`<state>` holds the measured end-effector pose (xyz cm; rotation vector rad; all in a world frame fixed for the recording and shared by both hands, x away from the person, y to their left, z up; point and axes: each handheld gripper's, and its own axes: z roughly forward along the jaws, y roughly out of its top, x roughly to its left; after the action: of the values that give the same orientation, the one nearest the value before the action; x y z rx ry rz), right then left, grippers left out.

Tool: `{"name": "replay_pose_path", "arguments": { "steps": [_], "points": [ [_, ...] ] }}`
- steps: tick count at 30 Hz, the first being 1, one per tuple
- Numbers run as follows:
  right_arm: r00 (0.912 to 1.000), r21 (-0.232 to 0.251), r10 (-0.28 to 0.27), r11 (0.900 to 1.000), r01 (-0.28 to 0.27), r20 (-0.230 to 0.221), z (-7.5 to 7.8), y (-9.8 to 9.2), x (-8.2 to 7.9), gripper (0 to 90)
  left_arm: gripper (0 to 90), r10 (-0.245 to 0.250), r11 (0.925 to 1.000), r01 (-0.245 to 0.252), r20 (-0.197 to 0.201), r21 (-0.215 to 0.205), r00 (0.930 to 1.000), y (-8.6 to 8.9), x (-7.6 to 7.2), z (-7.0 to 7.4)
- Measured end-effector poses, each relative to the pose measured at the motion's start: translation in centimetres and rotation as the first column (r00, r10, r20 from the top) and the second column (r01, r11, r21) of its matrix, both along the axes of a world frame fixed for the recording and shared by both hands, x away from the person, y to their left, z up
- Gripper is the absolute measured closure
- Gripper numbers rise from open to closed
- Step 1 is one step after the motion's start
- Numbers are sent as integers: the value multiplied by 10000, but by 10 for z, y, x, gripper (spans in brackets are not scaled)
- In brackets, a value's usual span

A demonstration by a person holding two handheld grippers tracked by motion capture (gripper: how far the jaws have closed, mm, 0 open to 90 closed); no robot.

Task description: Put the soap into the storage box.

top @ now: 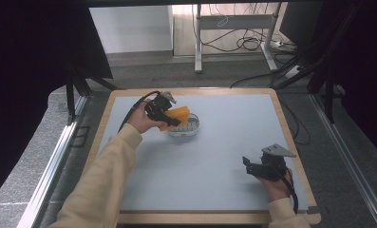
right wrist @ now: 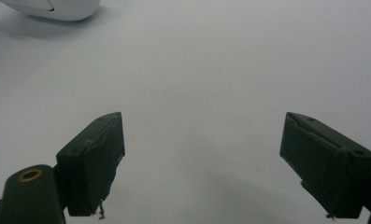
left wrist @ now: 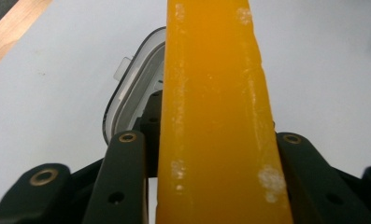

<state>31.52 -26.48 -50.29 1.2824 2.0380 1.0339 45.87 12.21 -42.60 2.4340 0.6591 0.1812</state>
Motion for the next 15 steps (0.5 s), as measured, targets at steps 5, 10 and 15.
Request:
{"name": "replay_pose_path", "arguments": {
  "steps": [5, 10, 15],
  "points": [
    [10000, -16, -20, 10000, 20, -3, 0, 0, 0, 144, 614, -93, 9999, 94, -53, 131, 9999, -4, 7, -4],
    [10000, -68, -17, 10000, 17, 7, 0, 0, 0, 144, 614, -158, 9998, 159, -126, 99, 9998, -5, 13, -8],
    [10000, -118, -21, 9999, 21, -12, -1, 0, 1, 144, 614, -199, 9997, 201, -187, 111, 9996, -6, 18, -12]
  ]
}}
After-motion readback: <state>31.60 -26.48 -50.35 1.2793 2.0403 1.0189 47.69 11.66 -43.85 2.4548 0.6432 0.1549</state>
